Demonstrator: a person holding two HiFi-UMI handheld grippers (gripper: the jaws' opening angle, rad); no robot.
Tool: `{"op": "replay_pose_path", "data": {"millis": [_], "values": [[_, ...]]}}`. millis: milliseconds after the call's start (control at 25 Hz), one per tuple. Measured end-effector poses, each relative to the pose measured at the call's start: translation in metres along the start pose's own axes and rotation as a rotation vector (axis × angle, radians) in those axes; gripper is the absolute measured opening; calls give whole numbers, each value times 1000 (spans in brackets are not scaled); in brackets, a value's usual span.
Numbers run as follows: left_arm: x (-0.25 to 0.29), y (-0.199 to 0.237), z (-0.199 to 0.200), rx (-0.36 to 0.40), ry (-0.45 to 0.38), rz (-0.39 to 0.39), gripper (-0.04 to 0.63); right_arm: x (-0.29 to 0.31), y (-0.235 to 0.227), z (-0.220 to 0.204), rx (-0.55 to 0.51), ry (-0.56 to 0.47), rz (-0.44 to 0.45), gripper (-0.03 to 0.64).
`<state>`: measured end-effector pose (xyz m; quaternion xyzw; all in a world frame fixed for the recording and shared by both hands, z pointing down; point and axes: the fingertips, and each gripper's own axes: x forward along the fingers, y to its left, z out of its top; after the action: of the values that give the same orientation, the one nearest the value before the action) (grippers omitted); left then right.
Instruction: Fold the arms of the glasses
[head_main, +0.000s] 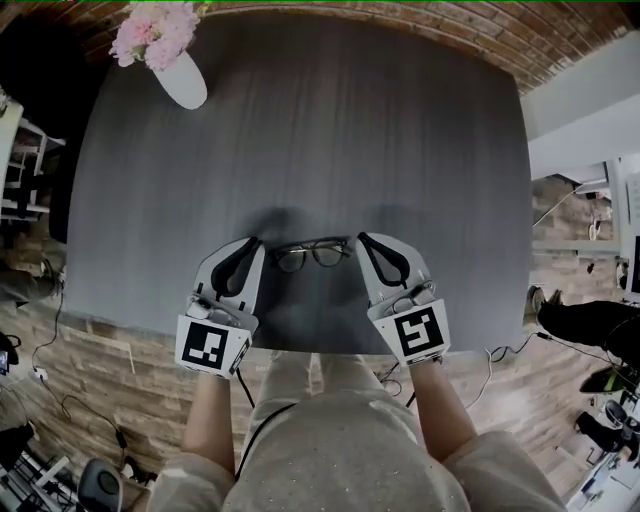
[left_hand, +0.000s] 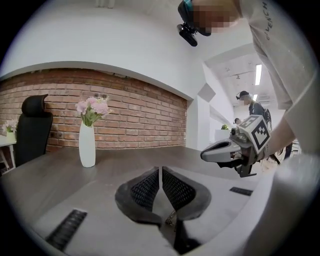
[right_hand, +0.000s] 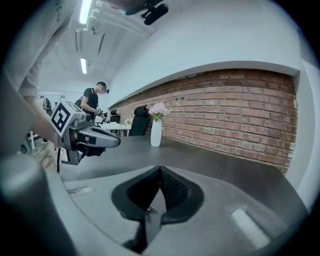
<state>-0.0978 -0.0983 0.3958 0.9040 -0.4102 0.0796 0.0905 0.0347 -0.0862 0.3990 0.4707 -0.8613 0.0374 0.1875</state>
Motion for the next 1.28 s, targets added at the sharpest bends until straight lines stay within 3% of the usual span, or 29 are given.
{"op": "replay_pose_path", "data": {"millis": [480,720,1280], "values": [[-26,35,55,-7,-96,107,17,-6,-11,58,-22,-97,-17,-2],[-35,45,74,14,-127,129,17,-6,-15,77,-55,-145,-22,-2],[-54,58,113,8,-202,175,17,-20,-18,113,-18,-225,-23,-2]]}}
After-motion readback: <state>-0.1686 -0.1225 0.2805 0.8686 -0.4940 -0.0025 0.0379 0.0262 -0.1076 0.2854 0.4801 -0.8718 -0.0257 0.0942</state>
